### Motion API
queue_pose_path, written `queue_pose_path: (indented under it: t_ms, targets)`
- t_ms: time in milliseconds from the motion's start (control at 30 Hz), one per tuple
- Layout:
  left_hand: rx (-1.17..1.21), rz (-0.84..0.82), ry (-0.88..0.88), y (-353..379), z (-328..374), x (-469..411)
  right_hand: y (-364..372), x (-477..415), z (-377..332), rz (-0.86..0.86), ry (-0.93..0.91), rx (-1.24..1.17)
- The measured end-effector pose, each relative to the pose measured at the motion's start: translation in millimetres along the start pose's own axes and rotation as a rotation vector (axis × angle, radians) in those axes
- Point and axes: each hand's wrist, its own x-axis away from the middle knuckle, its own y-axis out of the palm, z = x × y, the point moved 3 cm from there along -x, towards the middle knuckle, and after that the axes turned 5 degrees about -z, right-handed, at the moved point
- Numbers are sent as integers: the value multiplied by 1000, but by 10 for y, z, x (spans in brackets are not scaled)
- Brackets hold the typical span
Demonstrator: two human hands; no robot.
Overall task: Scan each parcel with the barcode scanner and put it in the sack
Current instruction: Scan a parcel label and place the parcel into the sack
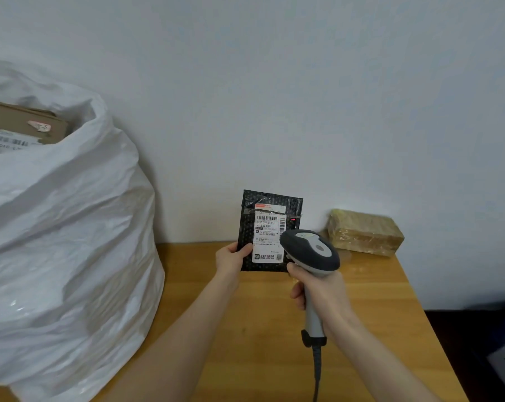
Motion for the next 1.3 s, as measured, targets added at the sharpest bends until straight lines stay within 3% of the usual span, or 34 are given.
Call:
queue_pose_path:
  t_ms: [767,900,1033,1167,1300]
  targets:
    - [-8,33,18,-48,136,81,-15,-18,-165,-79,-69,-14]
    - [-71,63,164,-206,754,210,229,-205,-525,-147,-169,-16]
    - [-160,137,447,-647,1798,532,905,-306,-1079,-287,-259,-77]
    - [-241,378,690,-1360,2855,949,1796,-185,-1621,-453,-367,-111]
    - [-355,666,813,-2315,3651,1332,2568,0,-1960,-572,-404,-114]
